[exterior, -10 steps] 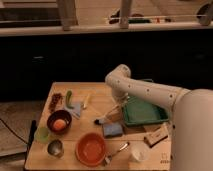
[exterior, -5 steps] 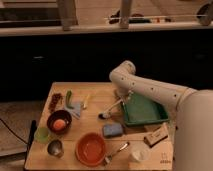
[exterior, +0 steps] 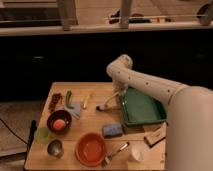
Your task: Wipe table surface with brush
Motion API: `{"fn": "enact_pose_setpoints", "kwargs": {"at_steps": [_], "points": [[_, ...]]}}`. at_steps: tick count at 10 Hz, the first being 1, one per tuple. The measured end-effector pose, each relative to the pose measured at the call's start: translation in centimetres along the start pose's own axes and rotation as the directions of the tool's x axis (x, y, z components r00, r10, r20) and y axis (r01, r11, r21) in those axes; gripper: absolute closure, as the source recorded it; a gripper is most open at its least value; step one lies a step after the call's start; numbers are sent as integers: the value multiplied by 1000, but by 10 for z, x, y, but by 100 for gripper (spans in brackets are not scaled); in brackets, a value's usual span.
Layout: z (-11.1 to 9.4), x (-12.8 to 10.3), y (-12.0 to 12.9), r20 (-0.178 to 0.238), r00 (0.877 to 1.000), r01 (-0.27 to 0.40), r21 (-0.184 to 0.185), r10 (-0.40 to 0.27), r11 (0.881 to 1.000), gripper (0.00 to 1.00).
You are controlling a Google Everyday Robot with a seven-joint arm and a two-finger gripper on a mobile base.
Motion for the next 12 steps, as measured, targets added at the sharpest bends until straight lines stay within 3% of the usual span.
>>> {"fn": "enact_pose_setpoints", "kwargs": {"at_steps": [4, 12], "points": [[6, -19, -10, 34, 999, -7, -24, 7, 1000, 100], [6, -16, -9, 30, 1000, -9, -25, 9, 1000, 100]]}}
